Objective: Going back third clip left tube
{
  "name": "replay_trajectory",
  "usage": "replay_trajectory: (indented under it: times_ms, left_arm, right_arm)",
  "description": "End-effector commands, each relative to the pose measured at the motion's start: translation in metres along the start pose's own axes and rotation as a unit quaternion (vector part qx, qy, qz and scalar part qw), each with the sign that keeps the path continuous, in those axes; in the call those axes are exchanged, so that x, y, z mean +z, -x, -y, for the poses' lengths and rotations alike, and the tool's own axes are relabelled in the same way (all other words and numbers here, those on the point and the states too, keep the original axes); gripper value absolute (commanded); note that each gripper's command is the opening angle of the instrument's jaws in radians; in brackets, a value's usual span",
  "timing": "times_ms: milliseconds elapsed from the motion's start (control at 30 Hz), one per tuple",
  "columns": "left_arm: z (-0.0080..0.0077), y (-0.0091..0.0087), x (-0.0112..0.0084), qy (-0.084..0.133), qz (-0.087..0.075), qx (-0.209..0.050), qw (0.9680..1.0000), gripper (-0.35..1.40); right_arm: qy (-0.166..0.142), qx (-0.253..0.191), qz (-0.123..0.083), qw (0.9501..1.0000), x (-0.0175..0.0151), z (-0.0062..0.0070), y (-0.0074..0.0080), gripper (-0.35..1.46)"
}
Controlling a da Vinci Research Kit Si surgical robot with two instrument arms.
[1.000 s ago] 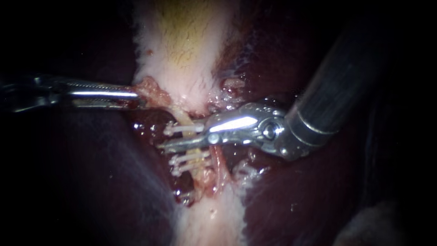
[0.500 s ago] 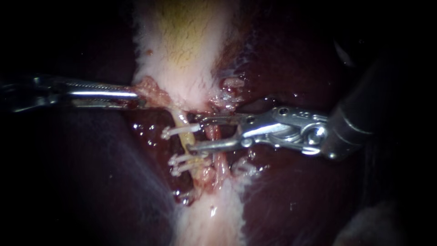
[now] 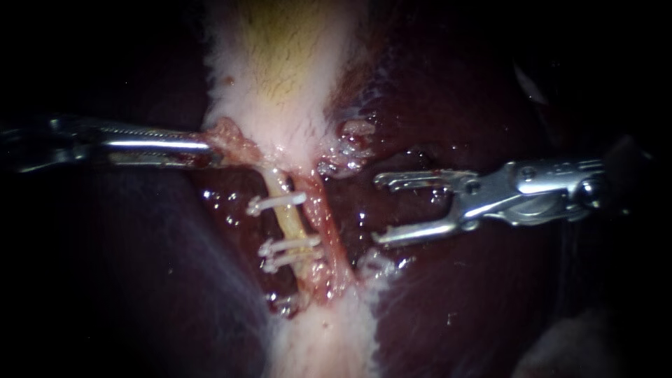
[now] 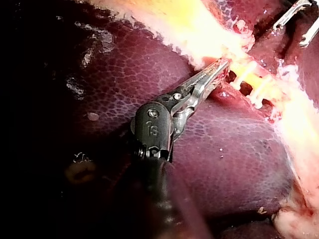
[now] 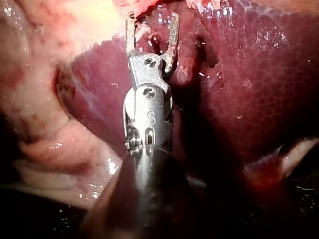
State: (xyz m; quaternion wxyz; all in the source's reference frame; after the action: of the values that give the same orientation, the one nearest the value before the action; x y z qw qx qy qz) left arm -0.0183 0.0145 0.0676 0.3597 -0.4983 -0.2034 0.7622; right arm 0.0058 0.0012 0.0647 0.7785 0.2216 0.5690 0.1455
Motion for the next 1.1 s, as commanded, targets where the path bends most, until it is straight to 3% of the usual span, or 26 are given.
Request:
replay_trajectory:
  times_ms: [33, 167, 400, 867, 1100]
  left_arm:
    - [0.0, 0.0001, 0.0, 0.0, 0.0, 0.0, 1.0, -0.35]
    - [0.0001, 0.0001, 0.0, 0.0, 0.0, 0.0, 1.0, -0.35]
    - [0.0003, 0.0001, 0.0004, 0.0, 0.0, 0.0, 1.0, -0.35]
    - [0.0027, 0.0016, 0.005, -0.003, 0.0, 0.005, 1.0, -0.35]
    - [0.0033, 0.0019, 0.0054, -0.003, 0.002, 0.006, 1.0, -0.35]
  right_arm:
    - [0.001, 0.0, 0.0, 1.0, -0.0004, -0.0002, -0.0003, 0.5]
    - [0.0, -0.007, 0.0, 1.0, -0.0018, -0.0006, -0.0012, 0.5]
    - [0.0, -0.007, 0.0, 1.0, -0.0022, -0.0006, -0.0011, 0.5]
    - [0.0, -0.007, 0.0, 1.0, -0.0022, -0.0004, -0.001, 0.5]
    - [0.0, -0.007, 0.0, 1.0, -0.0022, -0.0003, -0.001, 0.5]
